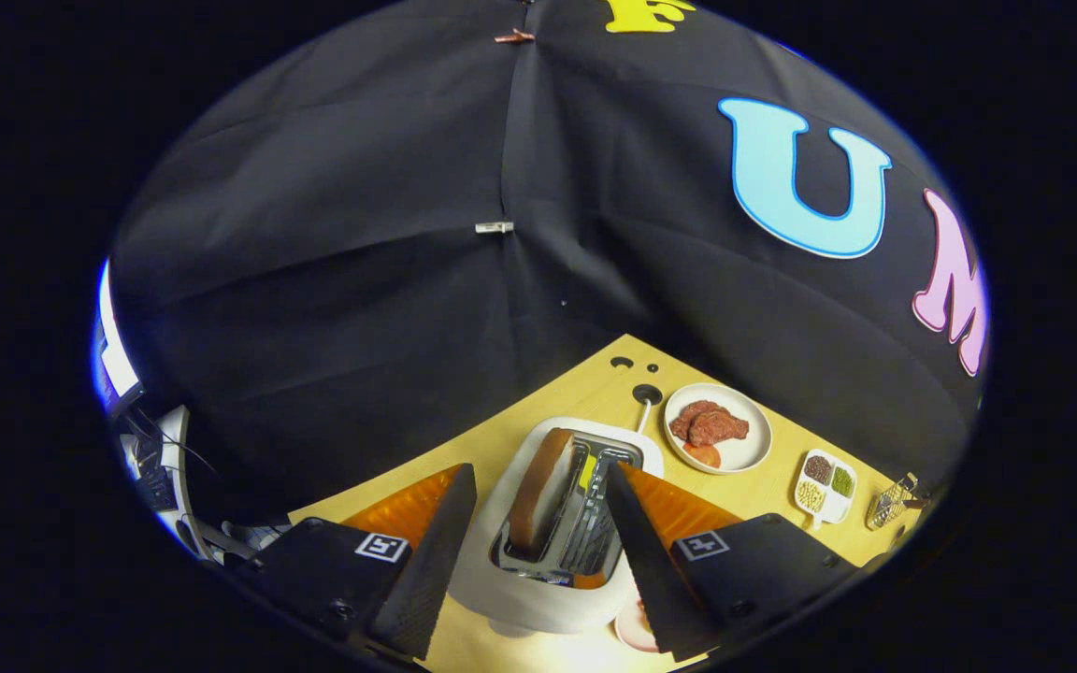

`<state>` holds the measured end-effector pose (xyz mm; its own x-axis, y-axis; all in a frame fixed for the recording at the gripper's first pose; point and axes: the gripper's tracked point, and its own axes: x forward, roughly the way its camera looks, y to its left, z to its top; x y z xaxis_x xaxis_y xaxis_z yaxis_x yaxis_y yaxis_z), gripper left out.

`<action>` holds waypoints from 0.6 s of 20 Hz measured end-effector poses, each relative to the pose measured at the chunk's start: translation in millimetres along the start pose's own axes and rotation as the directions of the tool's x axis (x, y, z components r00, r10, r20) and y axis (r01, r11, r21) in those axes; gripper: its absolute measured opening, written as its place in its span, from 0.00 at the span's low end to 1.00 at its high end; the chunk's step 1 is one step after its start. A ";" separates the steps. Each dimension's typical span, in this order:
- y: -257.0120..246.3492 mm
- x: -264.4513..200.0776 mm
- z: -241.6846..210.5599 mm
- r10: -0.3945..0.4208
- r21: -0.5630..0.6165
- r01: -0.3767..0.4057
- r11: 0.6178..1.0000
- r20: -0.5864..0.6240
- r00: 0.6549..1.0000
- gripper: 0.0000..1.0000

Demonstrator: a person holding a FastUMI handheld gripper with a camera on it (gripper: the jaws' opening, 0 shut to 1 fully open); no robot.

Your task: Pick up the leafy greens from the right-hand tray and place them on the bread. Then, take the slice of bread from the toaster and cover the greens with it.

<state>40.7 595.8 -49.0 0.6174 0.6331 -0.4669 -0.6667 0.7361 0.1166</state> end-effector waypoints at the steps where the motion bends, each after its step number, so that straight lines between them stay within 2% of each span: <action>1: -0.7 6.6 -3.3 -0.011 0.001 0.011 1.000 -0.017 1.000 0.87; 6: -4.7 31.3 -15.5 -0.062 0.009 0.063 0.998 -0.076 0.995 0.73; 10: -10.3 35.9 -30.2 -0.087 0.026 0.091 0.996 -0.139 0.986 0.26; 11: -7.5 38.6 -25.9 -0.075 0.044 0.081 0.996 -0.121 0.990 0.19; 12: -9.3 39.2 -26.8 -0.076 0.060 0.083 0.995 -0.122 0.990 0.17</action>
<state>60.0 607.4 -91.9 0.6107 0.5417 -0.5775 -0.5867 0.7994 0.1293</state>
